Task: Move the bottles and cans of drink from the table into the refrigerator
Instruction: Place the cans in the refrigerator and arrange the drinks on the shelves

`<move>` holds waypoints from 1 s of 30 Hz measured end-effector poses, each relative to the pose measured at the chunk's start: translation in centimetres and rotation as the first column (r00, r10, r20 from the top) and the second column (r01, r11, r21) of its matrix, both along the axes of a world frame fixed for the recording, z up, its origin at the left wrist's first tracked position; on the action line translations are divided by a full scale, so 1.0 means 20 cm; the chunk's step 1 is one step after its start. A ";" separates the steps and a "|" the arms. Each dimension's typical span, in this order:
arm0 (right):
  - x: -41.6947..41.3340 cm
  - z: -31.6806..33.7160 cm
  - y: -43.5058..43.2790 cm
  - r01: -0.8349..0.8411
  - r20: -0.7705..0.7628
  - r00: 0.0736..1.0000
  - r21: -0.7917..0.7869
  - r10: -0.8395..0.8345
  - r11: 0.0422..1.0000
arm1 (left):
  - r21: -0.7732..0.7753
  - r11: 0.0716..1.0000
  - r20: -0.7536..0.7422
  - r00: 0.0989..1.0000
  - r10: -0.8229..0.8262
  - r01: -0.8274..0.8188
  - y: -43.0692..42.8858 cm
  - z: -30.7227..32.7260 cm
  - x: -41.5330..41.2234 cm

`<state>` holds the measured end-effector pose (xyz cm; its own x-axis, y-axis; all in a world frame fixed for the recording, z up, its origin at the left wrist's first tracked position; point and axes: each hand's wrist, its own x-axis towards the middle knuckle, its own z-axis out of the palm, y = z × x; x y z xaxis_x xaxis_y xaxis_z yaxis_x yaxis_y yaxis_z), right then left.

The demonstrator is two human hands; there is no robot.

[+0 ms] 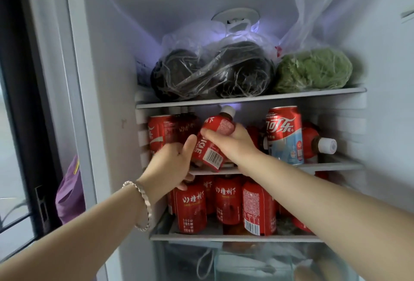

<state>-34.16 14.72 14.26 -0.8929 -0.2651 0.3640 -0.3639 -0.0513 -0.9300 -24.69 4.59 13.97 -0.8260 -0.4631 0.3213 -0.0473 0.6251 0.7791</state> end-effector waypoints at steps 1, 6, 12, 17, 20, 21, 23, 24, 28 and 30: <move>-0.02 0.00 0.00 0.045 -0.073 0.996 0.022 -0.043 0.999 | -0.182 0.982 -0.084 0.996 0.037 -0.052 -0.03 0.02 0.01; -0.07 -0.03 -0.09 0.169 -0.198 0.968 0.062 -0.154 0.984 | -0.480 0.831 -0.403 0.912 0.076 -0.281 -0.07 0.11 0.04; -0.12 -0.04 -0.22 0.283 -0.265 0.935 0.148 -0.237 0.948 | -0.656 0.640 -0.556 0.830 -0.051 -0.400 -0.16 0.18 -0.06; -0.15 -0.04 -0.21 0.275 -0.279 0.934 0.170 -0.221 0.946 | -0.679 0.556 -0.583 0.812 -0.011 -0.479 -0.28 0.22 -0.22; -0.14 -0.05 -0.22 0.274 -0.374 0.912 0.253 -0.168 0.928 | -0.645 0.556 -0.648 0.760 -0.036 -0.524 -0.32 0.21 -0.29; -0.14 -0.05 -0.22 0.280 -0.430 0.894 0.318 -0.125 0.906 | -0.619 0.595 -0.668 0.742 -0.055 -0.513 -0.33 0.21 -0.30; -0.15 -0.04 -0.24 0.270 -0.483 0.873 0.372 -0.063 0.888 | -0.573 0.684 -0.696 0.708 -0.116 -0.451 -0.35 0.20 -0.33; -0.16 -0.03 -0.25 0.250 -0.479 0.877 0.383 -0.041 0.889 | -0.551 0.720 -0.710 0.691 -0.138 -0.422 -0.35 0.20 -0.33; -0.15 -0.05 -0.29 0.197 -0.450 0.893 0.425 0.018 0.883 | -0.515 0.764 -0.742 0.649 -0.170 -0.389 -0.38 0.21 -0.35; -0.15 -0.03 -0.27 0.172 -0.439 0.895 0.493 0.073 0.853 | -0.516 0.760 -0.744 0.647 -0.169 -0.395 -0.38 0.22 -0.35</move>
